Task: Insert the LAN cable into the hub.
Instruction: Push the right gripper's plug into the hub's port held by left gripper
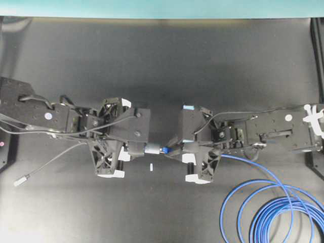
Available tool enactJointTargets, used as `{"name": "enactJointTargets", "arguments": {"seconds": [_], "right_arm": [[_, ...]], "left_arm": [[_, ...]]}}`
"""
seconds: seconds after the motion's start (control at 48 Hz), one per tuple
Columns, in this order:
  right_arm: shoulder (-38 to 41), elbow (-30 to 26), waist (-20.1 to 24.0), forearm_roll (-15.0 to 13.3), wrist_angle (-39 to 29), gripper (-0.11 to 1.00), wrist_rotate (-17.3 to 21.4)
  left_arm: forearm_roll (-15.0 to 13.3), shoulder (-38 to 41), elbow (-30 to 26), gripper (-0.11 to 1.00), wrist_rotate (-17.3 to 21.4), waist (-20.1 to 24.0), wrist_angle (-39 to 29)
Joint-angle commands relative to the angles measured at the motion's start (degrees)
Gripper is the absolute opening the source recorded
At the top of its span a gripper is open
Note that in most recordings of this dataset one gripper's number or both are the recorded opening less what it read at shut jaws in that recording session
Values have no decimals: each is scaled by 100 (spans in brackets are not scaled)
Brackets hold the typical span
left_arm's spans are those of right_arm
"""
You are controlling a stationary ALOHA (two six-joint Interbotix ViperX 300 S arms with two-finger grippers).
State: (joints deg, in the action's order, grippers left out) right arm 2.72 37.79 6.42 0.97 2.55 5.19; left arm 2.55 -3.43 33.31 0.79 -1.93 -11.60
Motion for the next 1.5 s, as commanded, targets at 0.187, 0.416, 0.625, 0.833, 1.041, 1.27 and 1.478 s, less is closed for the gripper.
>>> {"name": "enactJointTargets", "arguments": {"seconds": [0.187, 0.416, 0.625, 0.833, 1.041, 1.27, 1.478], "right_arm": [[44, -510, -70, -18, 26, 14, -149], [97, -571, -79, -9, 9, 14, -158], [114, -606, -79, -9, 44, 14, -149], [97, -589, -62, -9, 9, 14, -132], [35, -475, 9, -9, 0, 14, -97], [-26, -343, 44, 9, -88, 14, -88], [-105, -176, 44, 18, -88, 22, -88]], "left_arm": [[18, 35, -334, 28, 9, 18, 369], [18, 79, -404, 28, 53, 18, 466], [18, 88, -413, 28, 53, 0, 466], [18, 70, -325, 28, 53, 0, 378], [18, -26, -141, 28, 53, -26, 211], [18, -141, 70, 28, 62, -26, 123], [18, -281, 378, 28, 62, -26, 123]]}}
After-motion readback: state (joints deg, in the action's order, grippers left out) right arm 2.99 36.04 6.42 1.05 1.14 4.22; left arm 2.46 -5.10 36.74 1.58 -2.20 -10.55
